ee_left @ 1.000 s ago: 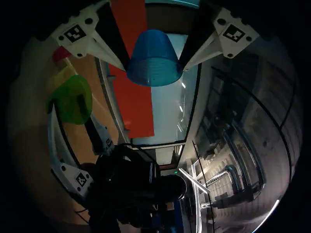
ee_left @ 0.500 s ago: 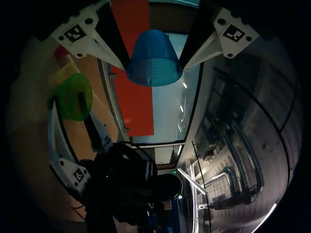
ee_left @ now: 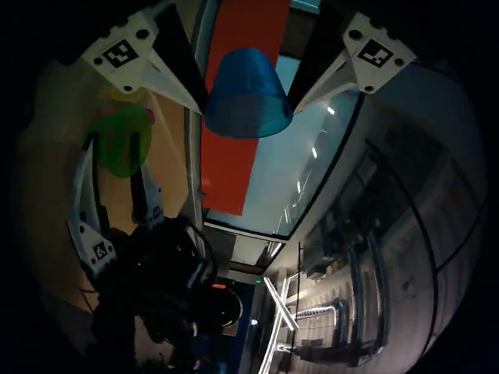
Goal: Pour water
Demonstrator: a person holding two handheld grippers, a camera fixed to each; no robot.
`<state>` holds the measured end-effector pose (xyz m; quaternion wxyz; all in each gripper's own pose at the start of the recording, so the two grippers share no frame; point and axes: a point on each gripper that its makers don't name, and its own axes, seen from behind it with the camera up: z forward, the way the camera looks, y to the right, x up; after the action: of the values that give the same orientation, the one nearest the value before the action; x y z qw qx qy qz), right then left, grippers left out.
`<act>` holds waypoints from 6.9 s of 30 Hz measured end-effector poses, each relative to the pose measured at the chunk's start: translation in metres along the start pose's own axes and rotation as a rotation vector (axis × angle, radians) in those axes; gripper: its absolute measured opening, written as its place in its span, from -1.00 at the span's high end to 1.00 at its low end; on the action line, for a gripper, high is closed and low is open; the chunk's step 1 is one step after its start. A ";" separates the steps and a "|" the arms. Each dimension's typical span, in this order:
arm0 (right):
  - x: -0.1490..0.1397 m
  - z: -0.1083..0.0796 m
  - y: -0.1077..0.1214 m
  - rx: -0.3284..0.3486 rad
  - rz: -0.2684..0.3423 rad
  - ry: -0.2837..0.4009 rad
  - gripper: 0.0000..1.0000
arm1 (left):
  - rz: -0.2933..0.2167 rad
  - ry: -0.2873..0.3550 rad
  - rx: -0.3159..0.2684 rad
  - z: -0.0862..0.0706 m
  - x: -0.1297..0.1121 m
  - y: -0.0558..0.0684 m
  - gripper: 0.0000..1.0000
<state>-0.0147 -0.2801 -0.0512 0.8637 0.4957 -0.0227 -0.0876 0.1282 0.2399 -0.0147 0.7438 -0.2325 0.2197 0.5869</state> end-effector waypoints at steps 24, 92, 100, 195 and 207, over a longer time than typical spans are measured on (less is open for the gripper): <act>0.015 -0.011 0.002 -0.017 -0.004 0.030 -0.75 | -0.726 0.010 -0.015 -0.002 -0.027 -0.009 -0.71; -0.043 -0.052 0.031 -0.078 0.036 -0.144 -0.75 | -1.237 -0.269 -0.182 -0.009 -0.138 0.125 -0.72; -0.069 -0.052 0.032 -0.069 0.050 -0.208 -0.75 | -1.228 -0.343 -0.235 -0.009 -0.154 0.161 -0.72; -0.167 -0.051 0.041 -0.058 0.118 -0.411 -0.75 | -1.107 -0.624 -0.514 -0.055 -0.200 0.296 -0.94; -0.186 -0.050 0.044 -0.069 0.136 -0.440 -0.75 | -1.095 -0.659 -0.504 -0.074 -0.203 0.295 -0.95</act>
<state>-0.1857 -0.1835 -0.0297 0.8583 0.4323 -0.2408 -0.1357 -0.2067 0.0986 0.0218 0.8845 -0.2853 -0.3103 0.1997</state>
